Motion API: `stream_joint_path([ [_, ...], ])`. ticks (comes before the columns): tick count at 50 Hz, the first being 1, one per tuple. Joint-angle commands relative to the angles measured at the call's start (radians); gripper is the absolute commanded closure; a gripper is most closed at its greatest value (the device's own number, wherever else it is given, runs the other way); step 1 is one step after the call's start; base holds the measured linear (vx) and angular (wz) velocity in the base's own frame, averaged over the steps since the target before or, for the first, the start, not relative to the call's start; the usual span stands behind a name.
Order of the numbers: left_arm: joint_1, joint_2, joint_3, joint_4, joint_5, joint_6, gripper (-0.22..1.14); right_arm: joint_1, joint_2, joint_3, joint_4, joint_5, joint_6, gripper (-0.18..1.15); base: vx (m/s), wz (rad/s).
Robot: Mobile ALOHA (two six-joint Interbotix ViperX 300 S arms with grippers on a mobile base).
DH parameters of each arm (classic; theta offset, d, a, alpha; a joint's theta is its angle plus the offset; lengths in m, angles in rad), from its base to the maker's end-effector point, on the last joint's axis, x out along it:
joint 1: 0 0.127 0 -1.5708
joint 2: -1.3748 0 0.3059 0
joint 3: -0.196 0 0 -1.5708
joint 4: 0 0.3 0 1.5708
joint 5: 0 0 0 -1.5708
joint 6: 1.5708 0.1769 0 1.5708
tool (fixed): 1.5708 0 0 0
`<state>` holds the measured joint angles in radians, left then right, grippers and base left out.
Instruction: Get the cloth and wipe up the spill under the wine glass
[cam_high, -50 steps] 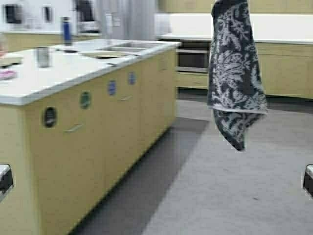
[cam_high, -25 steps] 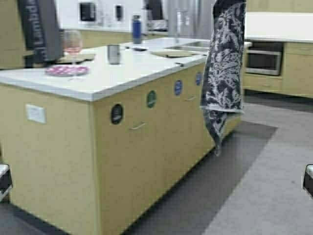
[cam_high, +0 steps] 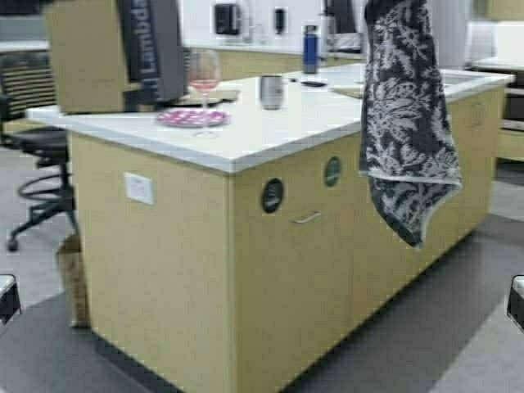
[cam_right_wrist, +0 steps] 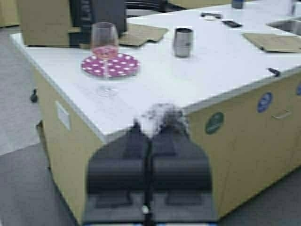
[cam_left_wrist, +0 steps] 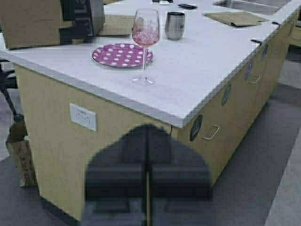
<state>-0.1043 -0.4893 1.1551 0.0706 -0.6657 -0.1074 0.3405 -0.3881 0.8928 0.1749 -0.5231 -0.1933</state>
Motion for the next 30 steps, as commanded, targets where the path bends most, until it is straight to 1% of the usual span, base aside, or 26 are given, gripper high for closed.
stream_joint_path([
  [1, -0.006, 0.095, -0.048, 0.003, -0.084, -0.008, 0.89, -0.002, -0.018, -0.017, 0.0, -0.015, 0.002, 0.91, 0.1, 0.21],
  [13, -0.011, 0.213, -0.084, 0.005, -0.121, -0.008, 0.89, -0.002, -0.018, -0.028, 0.0, -0.015, 0.003, 0.91, 0.13, 0.13],
  [30, -0.018, 0.29, -0.097, 0.005, -0.14, -0.008, 0.89, -0.002, -0.018, -0.029, 0.002, -0.015, 0.005, 0.91, 0.18, 0.08],
])
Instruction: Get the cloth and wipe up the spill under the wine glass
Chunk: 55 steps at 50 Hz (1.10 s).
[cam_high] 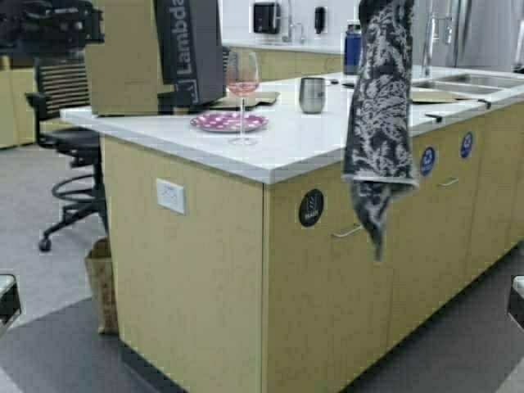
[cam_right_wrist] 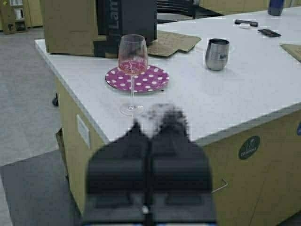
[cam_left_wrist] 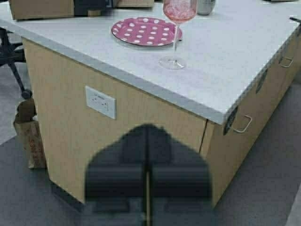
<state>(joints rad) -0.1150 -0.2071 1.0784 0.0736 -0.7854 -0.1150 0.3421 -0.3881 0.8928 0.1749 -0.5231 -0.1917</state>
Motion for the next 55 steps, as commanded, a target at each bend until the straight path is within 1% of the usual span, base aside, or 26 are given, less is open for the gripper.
stream_joint_path([
  [1, -0.008, 0.011, -0.02, 0.002, -0.023, 0.0, 0.89, -0.003, -0.018, -0.028, 0.0, -0.015, 0.003, 0.91, 0.22, 0.02],
  [17, -0.014, 0.054, -0.031, 0.002, -0.052, 0.0, 0.89, -0.003, -0.017, -0.025, 0.0, -0.015, 0.002, 0.91, 0.25, -0.05],
  [30, -0.015, 0.135, -0.058, 0.002, -0.064, -0.002, 0.89, -0.003, -0.009, -0.021, 0.0, -0.015, 0.002, 0.91, 0.24, -0.11],
  [45, -0.069, 0.281, -0.063, 0.002, -0.198, -0.002, 0.89, -0.003, -0.009, -0.015, 0.0, -0.015, 0.002, 0.91, 0.2, -0.07],
  [55, -0.071, 0.42, -0.098, 0.002, -0.327, 0.008, 0.89, -0.002, -0.012, -0.02, 0.0, -0.015, 0.002, 0.91, 0.16, -0.01],
])
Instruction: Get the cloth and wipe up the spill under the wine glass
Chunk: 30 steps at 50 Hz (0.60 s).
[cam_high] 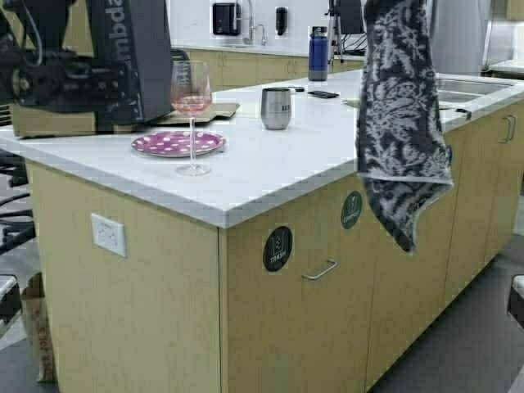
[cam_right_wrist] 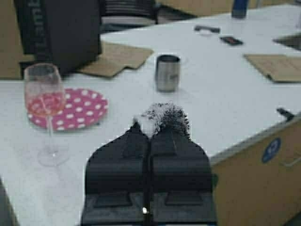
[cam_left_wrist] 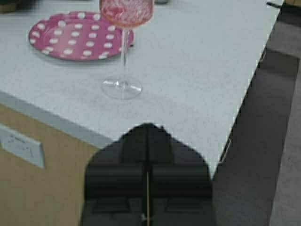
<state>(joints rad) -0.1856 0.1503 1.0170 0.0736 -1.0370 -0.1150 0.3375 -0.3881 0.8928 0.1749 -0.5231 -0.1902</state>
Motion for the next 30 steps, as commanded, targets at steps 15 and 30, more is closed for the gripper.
stream_joint_path([
  [15, -0.015, 0.242, -0.058, 0.003, -0.328, 0.012, 0.87, 0.002, -0.014, -0.025, 0.0, -0.015, 0.002, 0.91, 0.16, 0.0],
  [30, -0.015, 0.331, -0.089, 0.077, -0.39, 0.015, 0.59, 0.002, 0.008, -0.025, -0.002, -0.044, 0.0, 0.91, 0.19, 0.05],
])
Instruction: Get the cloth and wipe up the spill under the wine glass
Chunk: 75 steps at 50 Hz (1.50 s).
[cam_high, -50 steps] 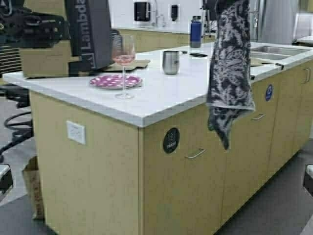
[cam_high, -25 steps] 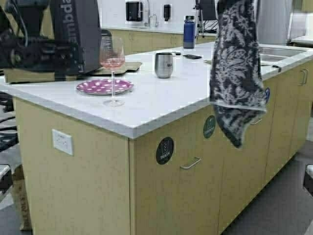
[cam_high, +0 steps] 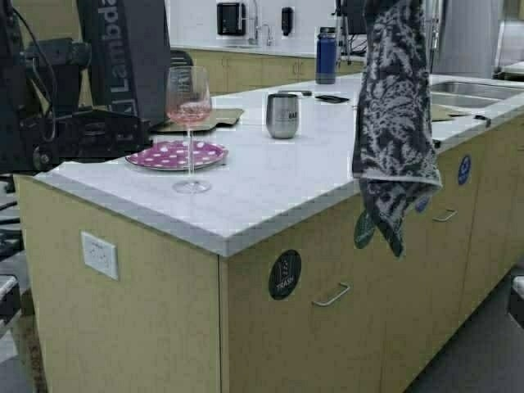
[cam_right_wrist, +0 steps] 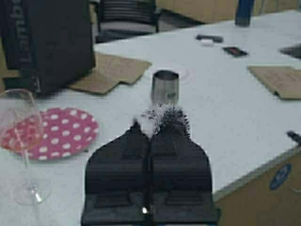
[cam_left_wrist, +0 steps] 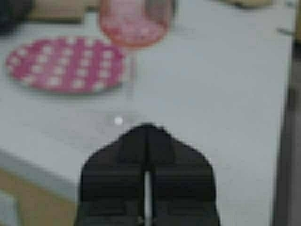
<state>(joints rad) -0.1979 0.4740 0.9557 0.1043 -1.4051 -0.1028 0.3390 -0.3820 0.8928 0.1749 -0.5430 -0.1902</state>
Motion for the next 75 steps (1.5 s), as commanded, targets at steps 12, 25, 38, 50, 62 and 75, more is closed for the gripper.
stream_joint_path([
  [12, -0.003, 0.061, -0.049, 0.092, -0.044, 0.023, 0.27, 0.0, 0.017, -0.035, -0.003, -0.028, 0.002, 0.91, 0.18, 0.02],
  [25, -0.003, 0.091, -0.051, 0.092, -0.064, 0.083, -0.07, 0.0, 0.017, -0.035, -0.003, -0.029, 0.002, 0.91, 0.15, -0.01],
  [38, -0.026, 0.153, -0.081, 0.095, -0.094, 0.095, -0.08, 0.002, 0.017, -0.032, -0.005, -0.028, 0.002, 0.91, 0.11, 0.0],
  [50, -0.034, 0.262, -0.166, 0.08, -0.097, 0.094, -0.07, 0.0, 0.018, -0.031, -0.005, -0.029, 0.0, 0.91, 0.07, 0.01],
  [62, -0.034, 0.353, -0.281, 0.052, -0.097, 0.089, -0.07, 0.0, 0.018, -0.032, -0.005, -0.028, 0.0, 0.91, 0.05, -0.02],
  [75, -0.034, 0.391, -0.407, 0.049, -0.067, 0.086, -0.07, 0.0, 0.018, -0.031, -0.005, -0.029, 0.0, 0.91, 0.04, -0.02],
])
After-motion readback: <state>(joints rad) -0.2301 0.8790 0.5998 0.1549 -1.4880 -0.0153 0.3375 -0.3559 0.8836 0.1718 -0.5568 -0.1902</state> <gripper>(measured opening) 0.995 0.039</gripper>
